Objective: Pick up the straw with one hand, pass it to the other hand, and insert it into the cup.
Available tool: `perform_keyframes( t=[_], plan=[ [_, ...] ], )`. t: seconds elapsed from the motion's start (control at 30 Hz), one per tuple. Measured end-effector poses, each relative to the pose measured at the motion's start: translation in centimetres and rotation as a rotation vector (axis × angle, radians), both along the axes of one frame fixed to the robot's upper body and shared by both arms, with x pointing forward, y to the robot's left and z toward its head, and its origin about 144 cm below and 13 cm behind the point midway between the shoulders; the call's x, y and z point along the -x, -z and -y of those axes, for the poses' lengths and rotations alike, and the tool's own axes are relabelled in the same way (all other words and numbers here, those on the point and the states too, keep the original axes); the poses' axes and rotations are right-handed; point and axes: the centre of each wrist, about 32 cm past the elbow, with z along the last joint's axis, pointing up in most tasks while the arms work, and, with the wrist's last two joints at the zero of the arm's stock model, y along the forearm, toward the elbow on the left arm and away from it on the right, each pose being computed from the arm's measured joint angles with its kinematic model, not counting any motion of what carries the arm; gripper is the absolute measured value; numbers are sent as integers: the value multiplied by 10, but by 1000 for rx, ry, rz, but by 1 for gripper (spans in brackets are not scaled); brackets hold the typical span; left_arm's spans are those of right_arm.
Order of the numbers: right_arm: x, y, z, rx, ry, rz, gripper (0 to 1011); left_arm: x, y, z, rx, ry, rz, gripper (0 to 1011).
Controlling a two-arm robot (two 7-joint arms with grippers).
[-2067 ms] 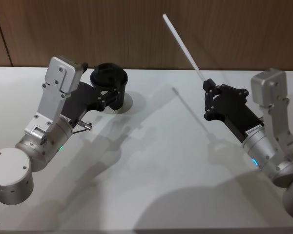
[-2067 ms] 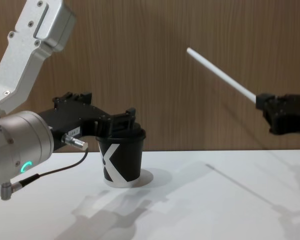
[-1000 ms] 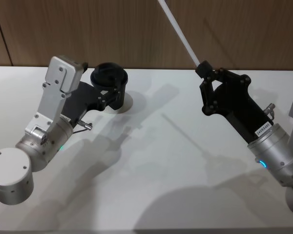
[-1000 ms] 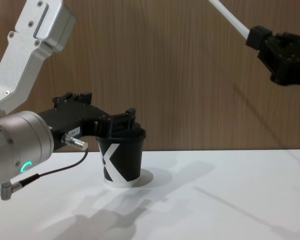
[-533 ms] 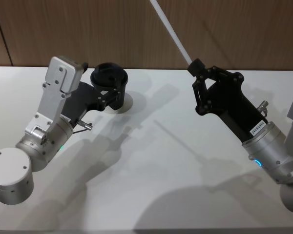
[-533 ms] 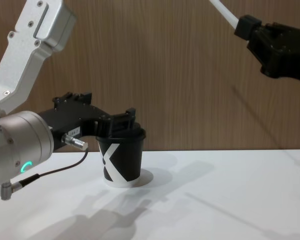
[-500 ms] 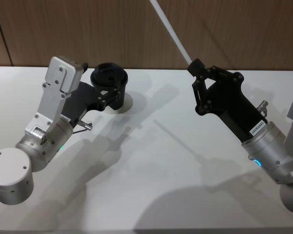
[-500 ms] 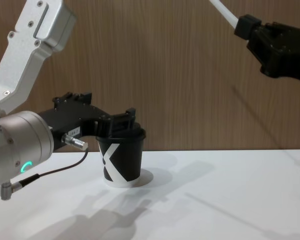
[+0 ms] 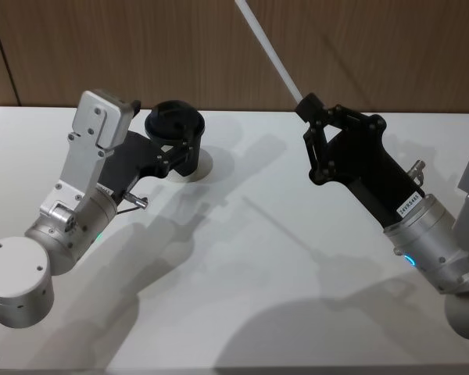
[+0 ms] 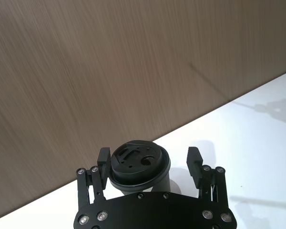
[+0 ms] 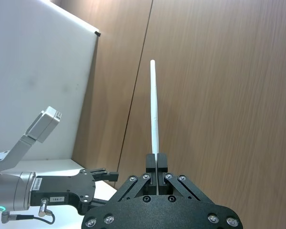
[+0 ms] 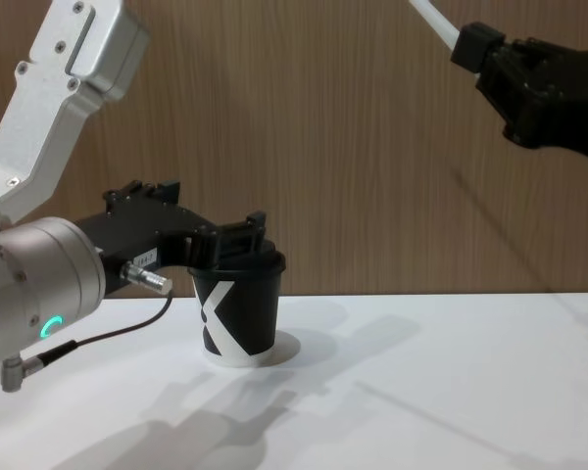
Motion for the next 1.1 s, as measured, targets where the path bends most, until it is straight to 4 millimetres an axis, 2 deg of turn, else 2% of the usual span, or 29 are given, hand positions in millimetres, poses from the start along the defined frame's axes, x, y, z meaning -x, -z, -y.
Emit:
perform_keyframes(
  t=[0.3, 1.1],
  plan=[
    [0, 0, -1, -1, -5, 3, 23, -1, -2, -5, 18, 29, -10, 1002],
    [-1, 0, -1, -3, -9, 5, 23, -2, -17, -37, 223, 210, -97, 1002]
  ],
)
